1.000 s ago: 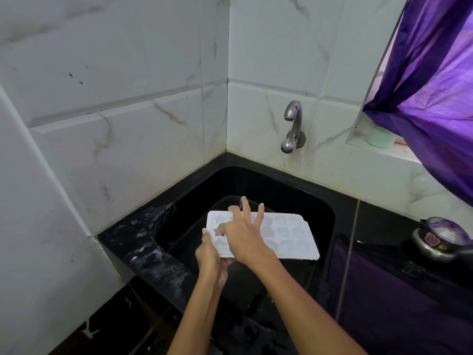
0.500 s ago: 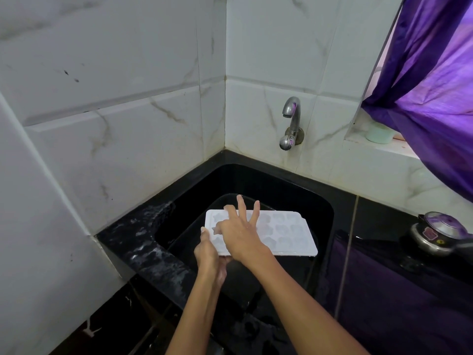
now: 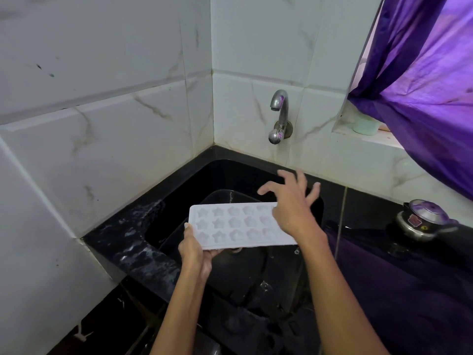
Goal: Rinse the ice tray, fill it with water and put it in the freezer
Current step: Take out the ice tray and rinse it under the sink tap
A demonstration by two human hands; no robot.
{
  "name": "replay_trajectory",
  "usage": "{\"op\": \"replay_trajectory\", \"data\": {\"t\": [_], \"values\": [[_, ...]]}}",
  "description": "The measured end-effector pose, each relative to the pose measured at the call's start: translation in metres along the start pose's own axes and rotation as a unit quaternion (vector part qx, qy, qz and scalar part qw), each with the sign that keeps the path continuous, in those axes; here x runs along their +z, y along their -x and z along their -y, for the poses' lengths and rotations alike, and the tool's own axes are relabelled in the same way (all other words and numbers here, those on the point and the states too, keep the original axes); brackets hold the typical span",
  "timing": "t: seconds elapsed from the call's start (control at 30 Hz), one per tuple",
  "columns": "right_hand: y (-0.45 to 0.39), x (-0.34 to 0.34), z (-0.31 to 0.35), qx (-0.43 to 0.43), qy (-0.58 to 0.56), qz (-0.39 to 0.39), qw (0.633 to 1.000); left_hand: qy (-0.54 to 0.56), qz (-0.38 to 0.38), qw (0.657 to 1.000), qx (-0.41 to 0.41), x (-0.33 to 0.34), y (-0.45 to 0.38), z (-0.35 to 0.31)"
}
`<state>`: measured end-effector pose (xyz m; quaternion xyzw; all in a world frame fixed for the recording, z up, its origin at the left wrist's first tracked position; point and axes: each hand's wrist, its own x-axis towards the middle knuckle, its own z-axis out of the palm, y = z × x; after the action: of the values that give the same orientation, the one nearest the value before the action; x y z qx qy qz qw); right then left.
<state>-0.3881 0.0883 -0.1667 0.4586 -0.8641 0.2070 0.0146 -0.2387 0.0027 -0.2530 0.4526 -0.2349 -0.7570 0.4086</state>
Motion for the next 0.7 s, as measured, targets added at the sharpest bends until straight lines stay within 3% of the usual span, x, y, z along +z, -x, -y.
{"op": "replay_trajectory", "data": {"t": [0.23, 0.7], "values": [[0.024, 0.015, -0.05, 0.108, -0.005, 0.021, 0.994, 0.016, 0.005, 1.0, 0.015, 0.0, -0.003, -0.006], [0.034, 0.035, -0.045, 0.095, 0.057, 0.072, 0.991, 0.027, -0.011, 0.999, 0.015, 0.002, -0.006, -0.004]]}}
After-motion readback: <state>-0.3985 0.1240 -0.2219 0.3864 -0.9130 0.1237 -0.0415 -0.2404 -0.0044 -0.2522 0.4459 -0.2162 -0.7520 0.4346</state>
